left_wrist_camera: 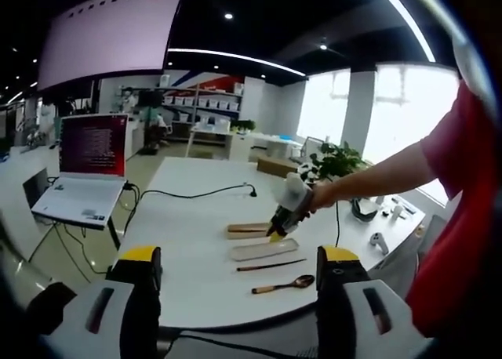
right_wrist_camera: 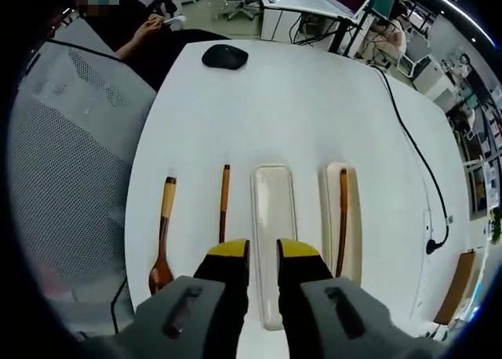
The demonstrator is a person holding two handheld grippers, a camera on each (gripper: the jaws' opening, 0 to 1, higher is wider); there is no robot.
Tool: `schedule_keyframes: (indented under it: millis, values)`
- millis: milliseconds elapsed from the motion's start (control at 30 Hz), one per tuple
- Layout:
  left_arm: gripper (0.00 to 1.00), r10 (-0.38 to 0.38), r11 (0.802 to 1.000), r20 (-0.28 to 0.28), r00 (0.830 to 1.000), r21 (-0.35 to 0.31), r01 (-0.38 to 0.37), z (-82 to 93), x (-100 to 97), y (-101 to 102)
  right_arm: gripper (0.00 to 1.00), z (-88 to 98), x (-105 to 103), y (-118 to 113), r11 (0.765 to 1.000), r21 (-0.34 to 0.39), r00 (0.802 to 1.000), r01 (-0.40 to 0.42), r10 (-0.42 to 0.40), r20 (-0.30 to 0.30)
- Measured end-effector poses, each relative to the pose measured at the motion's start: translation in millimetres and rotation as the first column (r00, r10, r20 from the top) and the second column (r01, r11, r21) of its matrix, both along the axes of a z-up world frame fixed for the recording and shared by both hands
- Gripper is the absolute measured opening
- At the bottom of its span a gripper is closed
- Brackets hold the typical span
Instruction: Arrange the utensils inside the cutlery case until each visible utensil rests in its matching compartment.
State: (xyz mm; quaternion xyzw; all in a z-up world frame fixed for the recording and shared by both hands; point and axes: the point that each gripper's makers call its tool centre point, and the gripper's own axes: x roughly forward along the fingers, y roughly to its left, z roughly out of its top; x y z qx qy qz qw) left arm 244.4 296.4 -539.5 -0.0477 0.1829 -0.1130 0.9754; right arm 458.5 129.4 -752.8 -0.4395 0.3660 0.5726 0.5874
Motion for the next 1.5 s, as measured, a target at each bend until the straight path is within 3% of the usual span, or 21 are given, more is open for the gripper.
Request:
schedule_keyframes:
  millis: [100, 167, 533, 867, 1033, 1500]
  values:
    - [0.82, 0.006, 1.0, -0.001, 1.0, 0.008, -0.006, -1.3, -2.3, 0, 0.12, -6.1, -2, -2, 1.0, -0.008, 1.0, 0.011, -0.011, -0.004]
    - [0.82, 0.016, 1.0, 0.013, 1.0, -0.007, -0.016, 0.8, -4.2, 0, 0.12, -12.8, -8, -6, 0.999, -0.023, 0.999, -0.049, 0.049, -0.011]
    - [0.81, 0.02, 1.0, -0.012, 1.0, 0.005, -0.02, -6.0, -5.8, -1, 0.1, -23.1, -9, -14, 0.999, -0.033, 0.999, -0.002, 0.001, -0.034]
    - [0.8, 0.014, 1.0, -0.03, 0.999, 0.013, -0.014, -12.0, -5.3, -2, 0.1, -35.3, -20, -5, 1.0, -0.019, 0.999, -0.007, 0.006, -0.044]
    - [0.8, 0.018, 1.0, -0.035, 0.999, 0.012, -0.017, -14.3, -5.6, -1, 0.08, -43.5, -23, 1, 1.0, 0.009, 1.0, 0.008, -0.008, -0.01]
    - [0.8, 0.032, 0.999, -0.045, 0.998, 0.013, -0.032, -18.1, -8.2, 6, 0.09, -59.2, -35, 7, 1.0, -0.002, 0.999, 0.007, -0.007, -0.045]
